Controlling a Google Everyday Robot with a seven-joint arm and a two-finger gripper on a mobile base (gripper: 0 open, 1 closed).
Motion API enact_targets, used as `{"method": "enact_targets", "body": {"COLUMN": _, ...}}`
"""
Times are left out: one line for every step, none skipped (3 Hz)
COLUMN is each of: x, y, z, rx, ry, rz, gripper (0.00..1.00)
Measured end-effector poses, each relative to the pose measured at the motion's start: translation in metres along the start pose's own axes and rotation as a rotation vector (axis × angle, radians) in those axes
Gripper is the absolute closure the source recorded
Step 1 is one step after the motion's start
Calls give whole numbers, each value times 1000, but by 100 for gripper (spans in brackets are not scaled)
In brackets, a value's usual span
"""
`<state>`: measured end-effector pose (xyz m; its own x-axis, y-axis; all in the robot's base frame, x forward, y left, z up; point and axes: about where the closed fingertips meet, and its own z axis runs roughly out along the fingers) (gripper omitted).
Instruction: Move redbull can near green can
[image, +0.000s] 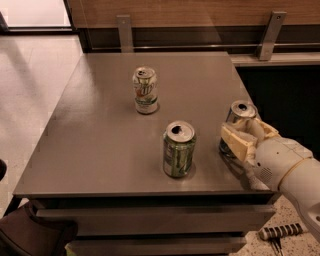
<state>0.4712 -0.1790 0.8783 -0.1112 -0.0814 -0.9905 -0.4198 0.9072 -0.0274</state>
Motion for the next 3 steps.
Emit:
{"method": "enact_targets", "body": {"x": -1, "y": 1, "z": 1, "rx": -3, "ry": 0, "rz": -2, "gripper": 31}}
{"method": "enact_targets", "body": {"x": -1, "y": 3, "z": 2, "rx": -6, "ry": 0, "rz": -4, "gripper": 2}}
{"method": "enact_targets", "body": {"x": -2, "y": 4, "z": 2, "rx": -7, "ry": 0, "rz": -5, "gripper": 0}}
